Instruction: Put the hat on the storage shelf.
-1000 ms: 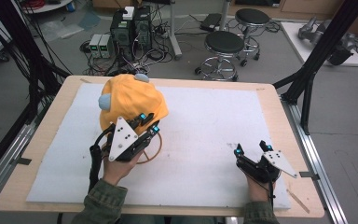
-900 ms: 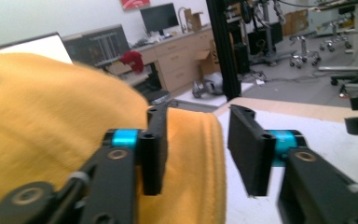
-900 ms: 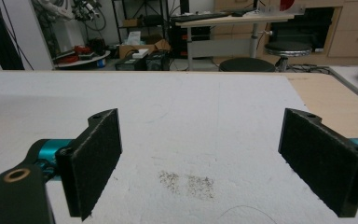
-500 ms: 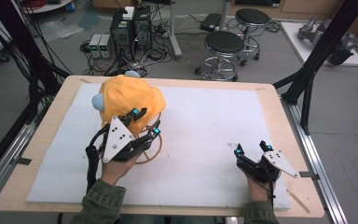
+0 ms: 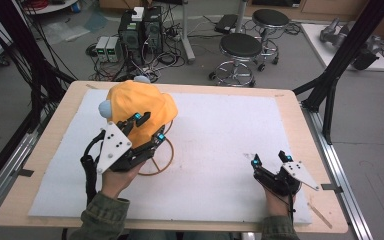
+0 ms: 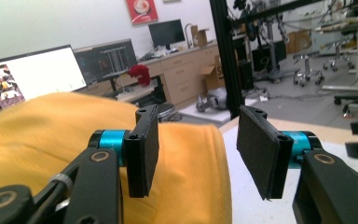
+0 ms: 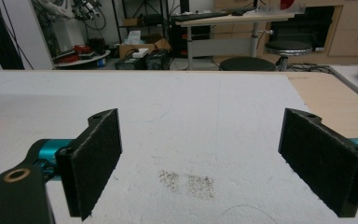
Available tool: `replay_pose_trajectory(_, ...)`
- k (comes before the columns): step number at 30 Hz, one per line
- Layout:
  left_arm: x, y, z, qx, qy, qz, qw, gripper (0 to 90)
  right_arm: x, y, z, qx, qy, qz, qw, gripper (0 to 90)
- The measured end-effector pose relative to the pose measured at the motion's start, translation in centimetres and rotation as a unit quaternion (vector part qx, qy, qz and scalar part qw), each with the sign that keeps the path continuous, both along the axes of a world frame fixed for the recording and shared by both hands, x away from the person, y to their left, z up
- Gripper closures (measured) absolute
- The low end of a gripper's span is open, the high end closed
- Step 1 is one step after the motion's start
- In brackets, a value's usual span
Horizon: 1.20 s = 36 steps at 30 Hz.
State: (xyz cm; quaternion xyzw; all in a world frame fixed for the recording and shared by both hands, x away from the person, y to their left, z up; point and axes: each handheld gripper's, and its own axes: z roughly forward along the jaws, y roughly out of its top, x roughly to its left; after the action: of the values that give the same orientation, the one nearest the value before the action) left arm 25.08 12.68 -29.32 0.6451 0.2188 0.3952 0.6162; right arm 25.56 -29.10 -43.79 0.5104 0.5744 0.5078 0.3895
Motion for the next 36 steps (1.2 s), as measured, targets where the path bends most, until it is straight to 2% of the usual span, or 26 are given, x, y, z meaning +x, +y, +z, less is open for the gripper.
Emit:
replay_pose_trajectory(8, -0.2, 2.2, 1.7, -0.044, -0.009, 0.009, 0.999, 47.9, 0.0, 0.0, 0.0, 0.001, 0.001, 0.0, 1.0, 12.1)
replay_pose_trajectory(13, -0.3, 3.8, 2.0, -0.08, -0.012, 0.023, 0.9964, 44.8, 0.0, 0.1, 0.0, 0.002, 0.001, 0.001, 1.0, 12.1)
replay_pose_trajectory(18, -0.6, 5.3, 2.2, -0.105, -0.026, 0.04, 0.9933, 44.1, 0.0, 0.0, 0.0, -0.001, 0.001, -0.001, 1.0, 12.2)
replay_pose_trajectory(20, -0.8, 5.8, 2.1, -0.117, -0.041, 0.056, 0.9907, 43.5, 0.0, 0.0, 0.0, -0.002, 0.0, -0.002, 1.0, 12.1)
replay_pose_trajectory(23, -1.0, 6.7, 2.0, -0.136, -0.053, 0.08, 0.9861, 43.4, 0.0, 0.0, 0.0, 0.001, 0.001, -0.001, 1.0, 12.2)
replay_pose_trajectory(26, -1.1, 7.8, 1.8, -0.156, -0.054, 0.096, 0.9816, 43.4, 0.0, 0.0, 0.0, 0.001, 0.002, -0.001, 1.0, 12.1)
replay_pose_trajectory(31, -1.4, 9.5, 1.4, -0.173, -0.053, 0.122, 0.9759, 43.2, 0.0, 0.0, 0.0, 0.001, 0.001, -0.002, 1.0, 12.1)
replay_pose_trajectory(36, -1.8, 11.0, 0.9, -0.19, -0.064, 0.154, 0.9675, 43.1, -0.1, 0.0, 0.0, 0.002, 0.001, -0.004, 1.0, 12.1)
